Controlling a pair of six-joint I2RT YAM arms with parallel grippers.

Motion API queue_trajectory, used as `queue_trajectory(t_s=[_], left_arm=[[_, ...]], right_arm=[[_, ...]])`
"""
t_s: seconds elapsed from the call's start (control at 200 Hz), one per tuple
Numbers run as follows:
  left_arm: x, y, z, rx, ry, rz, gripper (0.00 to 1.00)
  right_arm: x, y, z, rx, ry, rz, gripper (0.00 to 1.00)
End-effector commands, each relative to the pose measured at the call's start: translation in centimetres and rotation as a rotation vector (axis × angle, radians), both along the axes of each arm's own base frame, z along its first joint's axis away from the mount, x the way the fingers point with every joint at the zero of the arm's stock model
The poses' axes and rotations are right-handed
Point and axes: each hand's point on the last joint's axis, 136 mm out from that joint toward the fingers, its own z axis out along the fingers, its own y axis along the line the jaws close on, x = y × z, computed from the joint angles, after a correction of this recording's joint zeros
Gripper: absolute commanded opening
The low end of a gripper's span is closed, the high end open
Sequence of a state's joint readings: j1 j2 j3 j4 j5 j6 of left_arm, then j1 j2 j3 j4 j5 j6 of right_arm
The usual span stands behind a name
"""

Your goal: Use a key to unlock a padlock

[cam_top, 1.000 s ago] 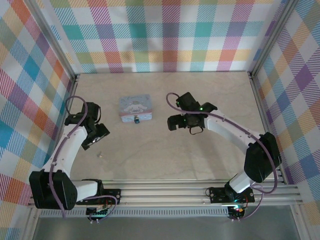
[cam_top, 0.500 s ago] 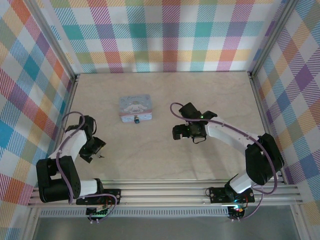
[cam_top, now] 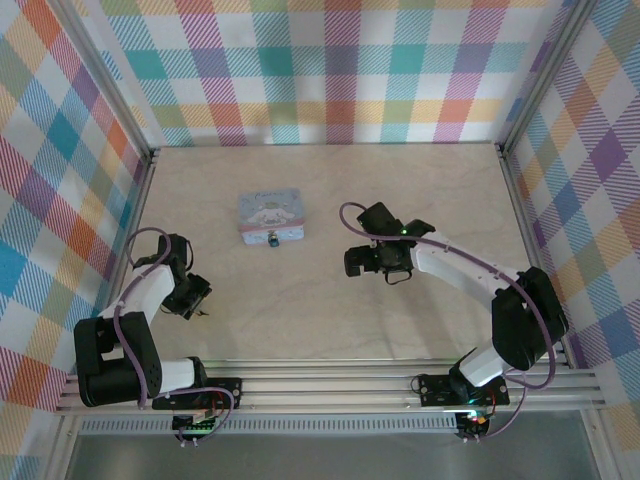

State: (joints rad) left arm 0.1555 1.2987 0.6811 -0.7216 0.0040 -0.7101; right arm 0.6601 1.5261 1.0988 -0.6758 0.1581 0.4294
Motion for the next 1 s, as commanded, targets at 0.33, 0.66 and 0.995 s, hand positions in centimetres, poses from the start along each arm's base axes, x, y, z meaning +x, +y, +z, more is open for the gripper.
queue_trajectory(t_s=[0.33,0.66,0.995], left_arm=[[-1.6,-0.3,-1.8,-0.024,0.066,-0.020,0.24],[1.3,-1.7,1.8,-0.067,-0.068,-0.108,0.00],[8.9,-12.3,10.5,-0.119,-0.358,-0.606,0.00]], right_arm=[[1.4,0.8,0.5,0.005,0.002,0.000,1.00],[2.0,0.5,1.2,0.093,0.008,-0.069,0.97],[2.7,-1.0,2.8,0.418,0.050,-0.225,0.87]])
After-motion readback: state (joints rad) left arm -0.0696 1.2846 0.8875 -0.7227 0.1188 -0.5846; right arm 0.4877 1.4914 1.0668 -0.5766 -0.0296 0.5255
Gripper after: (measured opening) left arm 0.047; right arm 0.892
